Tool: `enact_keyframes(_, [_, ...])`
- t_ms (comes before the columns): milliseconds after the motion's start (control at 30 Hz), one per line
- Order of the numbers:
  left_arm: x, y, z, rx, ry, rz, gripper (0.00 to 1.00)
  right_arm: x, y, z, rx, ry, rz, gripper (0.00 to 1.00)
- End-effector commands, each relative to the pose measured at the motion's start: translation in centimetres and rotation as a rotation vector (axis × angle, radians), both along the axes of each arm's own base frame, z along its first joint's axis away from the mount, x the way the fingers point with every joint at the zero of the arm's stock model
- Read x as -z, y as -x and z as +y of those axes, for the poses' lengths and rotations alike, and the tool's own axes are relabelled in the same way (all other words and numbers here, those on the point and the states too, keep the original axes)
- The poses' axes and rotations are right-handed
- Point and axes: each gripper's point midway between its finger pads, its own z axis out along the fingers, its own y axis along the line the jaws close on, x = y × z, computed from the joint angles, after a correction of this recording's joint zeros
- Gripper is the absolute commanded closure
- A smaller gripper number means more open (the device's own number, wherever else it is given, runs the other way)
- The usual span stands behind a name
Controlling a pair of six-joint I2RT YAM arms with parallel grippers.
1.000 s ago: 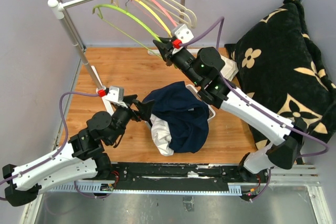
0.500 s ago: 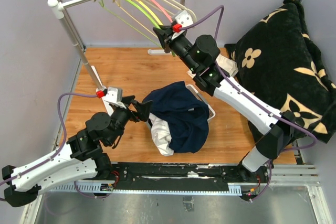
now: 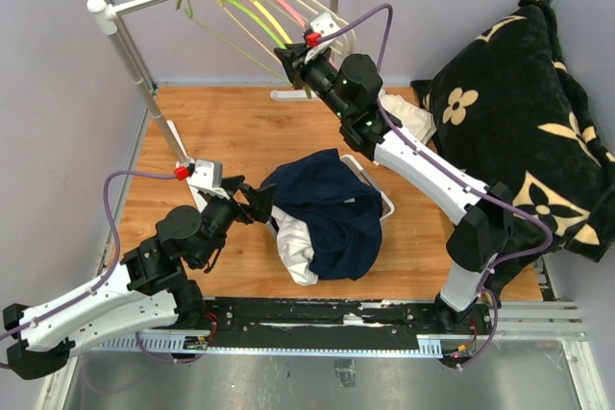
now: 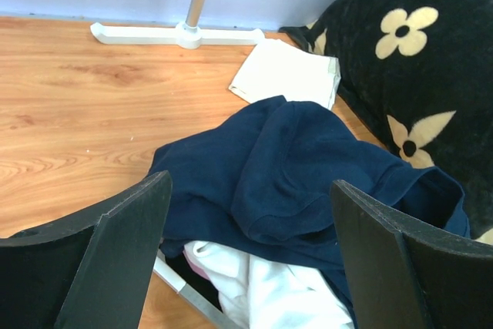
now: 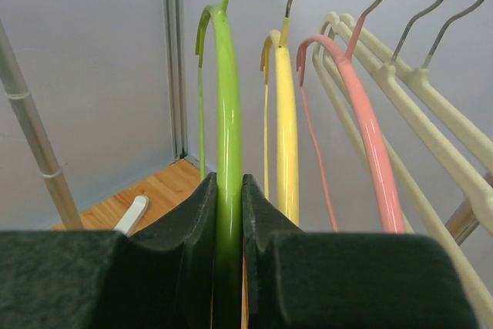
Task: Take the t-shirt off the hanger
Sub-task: Place the hanger on the clothesline.
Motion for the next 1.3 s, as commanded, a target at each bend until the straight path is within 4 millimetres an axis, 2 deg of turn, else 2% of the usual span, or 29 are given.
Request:
enact_keyframes(0, [-0.1, -0.2, 0.7, -0.033, 0.009, -0.003, 0.11, -4.3, 0.2, -1.0, -0.015, -0.109, -0.067, 0.99])
enact_keyframes(200, [-0.7, -0.3, 0.7, -0.035, 0.011, -0.012, 0.10, -2.8, 0.2, -1.0, -0.021, -0.097, -0.034, 0.99])
enact_keyframes(233, [-0.9, -0.2, 0.7, -0.032, 0.010, -0.017, 0.03, -2.7, 0.3, -1.1, -0.021, -0.095, -0.030, 0.98])
enact_keyframes(267, [-1.1, -0.3, 0.7, -0.032, 0.006, -0.023, 0.01, -2.5, 0.4, -1.2, -0.020, -0.094, -0.027, 0.97])
enact_keyframes(367, [-1.8, -0.4, 0.7, -0.037, 0.003, -0.034, 0.00, -2.0, 0.7, -1.7, -0.008, -0.087, -0.018, 0.88])
enact_keyframes(467, [-2.3, -0.7, 0.5, -0.044, -0.016, -0.033, 0.00, -1.7, 0.7, -2.1, 0.005, -0.077, -0.012, 0.84])
enact_keyframes(533, [-2.4, -0.9, 0.2, -0.047, -0.026, -0.031, 0.00, -1.6, 0.9, -2.4, 0.010, -0.072, -0.011, 0.75])
enact_keyframes(767, [-3.4, -1.3, -0.6, -0.040, -0.008, -0.047, 0.00, -2.9, 2.3, -4.3, 0.038, -0.069, -0.044, 0.58])
enact_keyframes(1000, [-3.2, -1.7, -1.5, -0.035, -0.061, -0.030, 0.00, -5.0, 5.0, -7.2, 0.062, -0.081, -0.098, 0.52])
enact_keyframes(1100, [-3.2, -2.0, -1.8, -0.039, -0.053, -0.033, 0.00, -5.2, 6.4, -8.9, 0.084, -0.077, -0.111, 0.49])
enact_keyframes(1267, [-3.8, -2.1, -2.8, -0.006, -0.034, -0.062, 0.00, -5.2, 9.8, -13.6, 0.155, -0.073, -0.123, 0.45])
